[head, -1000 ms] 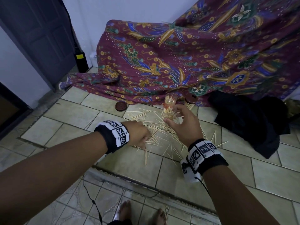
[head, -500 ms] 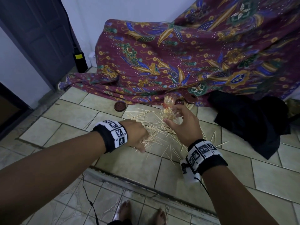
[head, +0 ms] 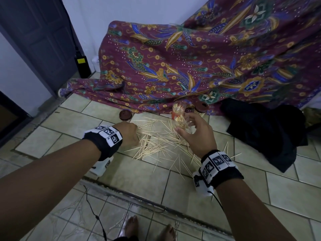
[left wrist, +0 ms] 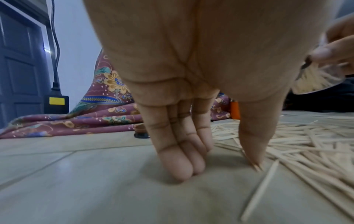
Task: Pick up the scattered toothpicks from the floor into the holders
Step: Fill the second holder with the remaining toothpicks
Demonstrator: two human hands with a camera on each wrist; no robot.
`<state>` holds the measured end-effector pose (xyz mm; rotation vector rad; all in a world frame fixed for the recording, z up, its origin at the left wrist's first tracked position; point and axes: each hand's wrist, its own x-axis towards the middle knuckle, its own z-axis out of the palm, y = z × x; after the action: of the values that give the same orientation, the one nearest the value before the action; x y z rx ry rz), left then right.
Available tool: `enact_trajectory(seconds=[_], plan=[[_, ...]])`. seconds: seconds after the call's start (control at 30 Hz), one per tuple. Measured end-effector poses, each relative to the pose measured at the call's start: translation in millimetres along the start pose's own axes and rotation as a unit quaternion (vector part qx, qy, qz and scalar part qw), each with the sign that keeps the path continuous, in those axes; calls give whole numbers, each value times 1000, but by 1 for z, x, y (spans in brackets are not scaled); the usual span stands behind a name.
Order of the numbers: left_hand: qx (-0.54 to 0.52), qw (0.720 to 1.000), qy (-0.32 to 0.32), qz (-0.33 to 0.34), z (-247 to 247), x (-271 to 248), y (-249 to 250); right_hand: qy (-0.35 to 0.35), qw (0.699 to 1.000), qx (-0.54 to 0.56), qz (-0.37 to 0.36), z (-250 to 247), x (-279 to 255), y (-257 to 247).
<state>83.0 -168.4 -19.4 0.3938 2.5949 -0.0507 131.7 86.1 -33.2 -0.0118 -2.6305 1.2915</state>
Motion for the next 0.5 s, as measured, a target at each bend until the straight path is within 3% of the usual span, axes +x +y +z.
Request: enact_trajectory(seconds=[0.3, 0.5], plan=[[-133, 987, 22, 90, 10, 1, 36, -3, 1000, -1, -7, -1, 2, -6], [-105, 983, 106, 105, -9, 13, 25, 4, 1000, 0, 0, -5, 2, -2]])
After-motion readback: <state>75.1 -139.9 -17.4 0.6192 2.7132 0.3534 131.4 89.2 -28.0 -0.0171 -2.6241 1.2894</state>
